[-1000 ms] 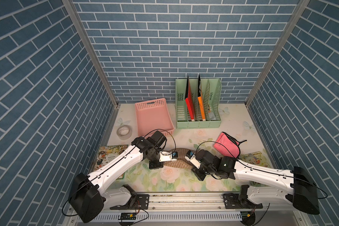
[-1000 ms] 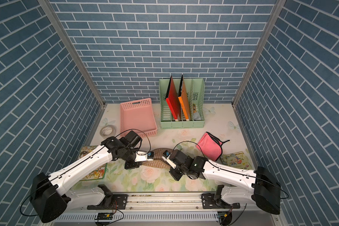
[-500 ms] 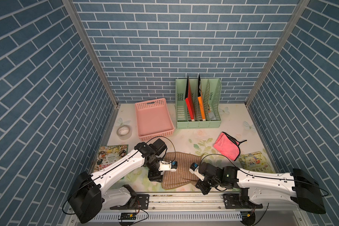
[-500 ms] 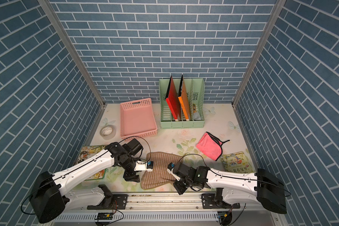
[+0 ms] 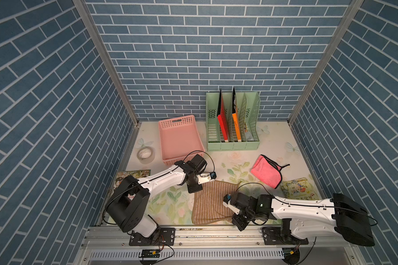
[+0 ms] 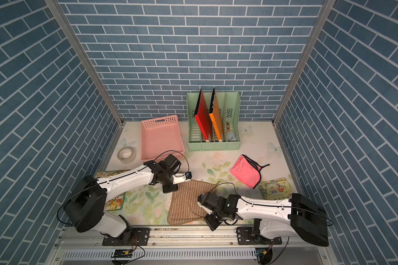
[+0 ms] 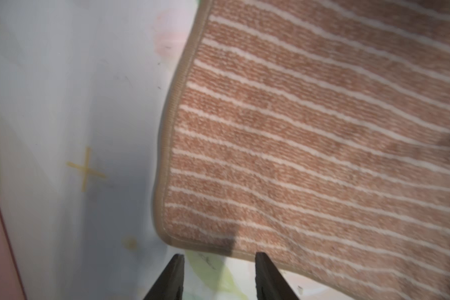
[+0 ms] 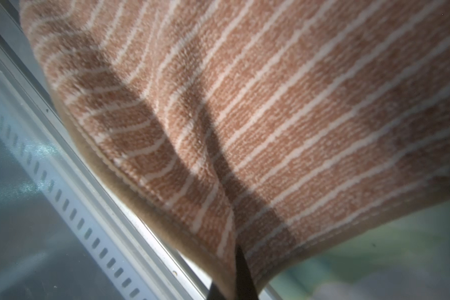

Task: Fold the square dishcloth
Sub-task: Flatten out the cleaning item at the center of the board.

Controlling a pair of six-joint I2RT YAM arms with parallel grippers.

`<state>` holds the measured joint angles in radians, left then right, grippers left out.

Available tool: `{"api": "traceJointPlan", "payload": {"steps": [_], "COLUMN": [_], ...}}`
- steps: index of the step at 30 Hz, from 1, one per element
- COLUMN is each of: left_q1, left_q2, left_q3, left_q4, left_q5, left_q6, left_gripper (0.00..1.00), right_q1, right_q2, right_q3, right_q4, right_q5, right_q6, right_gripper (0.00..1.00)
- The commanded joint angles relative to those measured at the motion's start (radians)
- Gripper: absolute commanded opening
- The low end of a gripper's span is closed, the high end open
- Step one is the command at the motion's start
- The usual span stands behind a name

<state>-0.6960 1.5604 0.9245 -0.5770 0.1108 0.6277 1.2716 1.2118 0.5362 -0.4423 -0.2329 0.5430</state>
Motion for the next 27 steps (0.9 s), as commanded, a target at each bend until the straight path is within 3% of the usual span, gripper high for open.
{"api": "traceJointPlan", "payload": {"steps": [1, 8, 12, 14, 18, 19, 21, 27], "left_q1": [0.004, 0.007, 0.022, 0.037, 0.048, 0.038, 0.015, 0.003], "left_q2": [0.019, 0.003, -0.029, -0.038, -0.045, -0.039, -0.006, 0.082], "left_q3": [-0.008, -0.104, -0.097, -0.049, 0.069, 0.071, 0.053, -0.008], "left_q4": [0.106, 0.259, 0.338, 0.283, 0.035, 0.019, 0.029, 0.101], "left_q5": [-0.121, -0.378, -0.445, -0.388, -0.008, 0.037, 0.062, -0.089], "left_q6": [-0.006, 0.116, 0.152, 0.125, 0.045, 0.026, -0.004, 0.031], "left_gripper": [0.5, 0.49, 0.51, 0.52, 0.55, 0.55, 0.54, 0.52], "right_q1": [0.005, 0.003, 0.003, 0.003, 0.002, 0.003, 0.003, 0.003], "right_q2": [-0.013, 0.007, 0.031, 0.026, 0.019, 0.018, 0.02, 0.015], "right_q3": [0.028, 0.052, 0.091, 0.099, 0.077, 0.071, 0.064, 0.065], "right_q4": [-0.031, 0.009, -0.009, -0.017, -0.009, -0.003, 0.01, 0.015], "right_q5": [0.005, -0.012, -0.023, -0.024, -0.025, -0.025, -0.026, -0.024], "right_q6": [0.001, -0.008, -0.019, -0.024, -0.019, -0.016, -0.015, -0.015], "right_gripper": [0.0, 0.0, 0.0, 0.0, 0.0, 0.0, 0.0, 0.0]}}
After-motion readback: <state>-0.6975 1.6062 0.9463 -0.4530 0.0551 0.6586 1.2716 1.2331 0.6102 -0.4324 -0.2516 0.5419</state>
